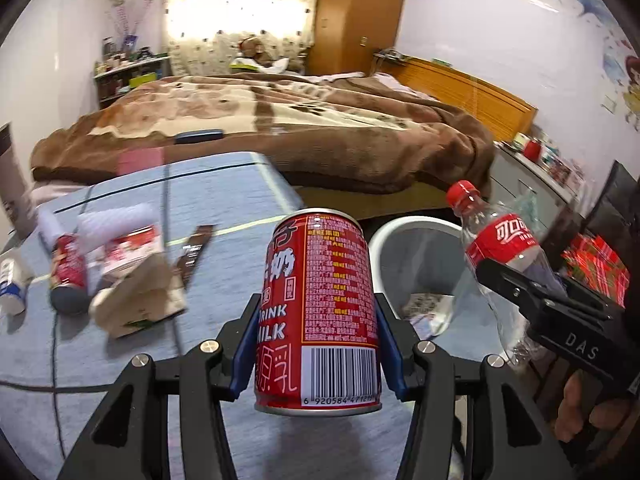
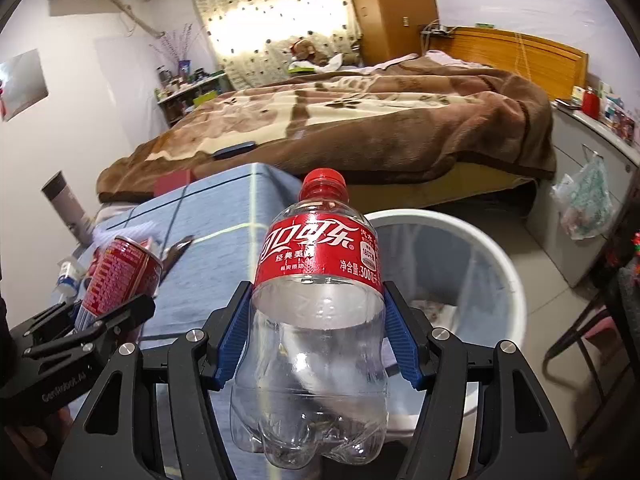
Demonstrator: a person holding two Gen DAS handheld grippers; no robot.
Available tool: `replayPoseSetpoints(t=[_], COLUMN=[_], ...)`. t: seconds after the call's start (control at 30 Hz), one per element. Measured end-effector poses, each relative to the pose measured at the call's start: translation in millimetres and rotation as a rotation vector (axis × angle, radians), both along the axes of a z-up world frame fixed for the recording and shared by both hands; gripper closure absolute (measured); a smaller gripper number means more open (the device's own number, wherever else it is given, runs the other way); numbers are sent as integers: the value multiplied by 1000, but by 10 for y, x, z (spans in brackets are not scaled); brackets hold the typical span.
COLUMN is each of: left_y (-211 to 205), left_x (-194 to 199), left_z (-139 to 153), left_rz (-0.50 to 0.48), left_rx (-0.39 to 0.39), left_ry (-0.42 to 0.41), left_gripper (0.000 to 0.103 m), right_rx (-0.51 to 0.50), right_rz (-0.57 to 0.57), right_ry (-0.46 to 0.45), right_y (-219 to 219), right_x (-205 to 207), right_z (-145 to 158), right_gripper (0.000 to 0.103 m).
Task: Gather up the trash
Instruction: 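Carry bottle and can over the white bin and open both tools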
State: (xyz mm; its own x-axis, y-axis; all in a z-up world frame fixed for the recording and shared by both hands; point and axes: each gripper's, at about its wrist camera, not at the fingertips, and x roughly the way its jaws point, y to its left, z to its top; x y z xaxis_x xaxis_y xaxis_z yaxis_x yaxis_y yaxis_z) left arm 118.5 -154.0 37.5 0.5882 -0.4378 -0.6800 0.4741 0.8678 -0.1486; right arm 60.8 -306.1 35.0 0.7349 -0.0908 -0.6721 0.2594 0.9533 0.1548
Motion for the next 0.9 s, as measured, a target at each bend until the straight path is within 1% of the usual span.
replayPoseSetpoints(t=[0.1,0.27,0.37,0.57,0.67,0.77,0.83,0.9], left_y=[-193,-516,-700,-988,-1079,-1135,-1126,-1107], left_x=[-19,-45,-55,-36,-17,24,49,60], left_z=[-20,-90,-134,-275,-326,-373,-389,-389], left_rz=[-40,-118,-153,-194,-196,-211,-195,-186], left_rx=[1,-2,6,24,43,41,31,25], left_ry=[5,37,53,93,97,115,121,122], left_gripper=[49,49,49,49,49,49,45,36], right_rx=[-10,19,3,11,18,16,9,2], right_rz=[-19,-58,-71,-71,-54,-44,-27,-32], right_ry=[7,45,67,109,118,135,143,151], right_y=[-127,-402,-506,-666,-721,-770,-780,-802], right_x=[6,28,29,67,109,138,152,150], right_z=[-13,-130,-194,-319,-373,-422,-447,-464], right_gripper=[39,39,39,39,39,38,38,38])
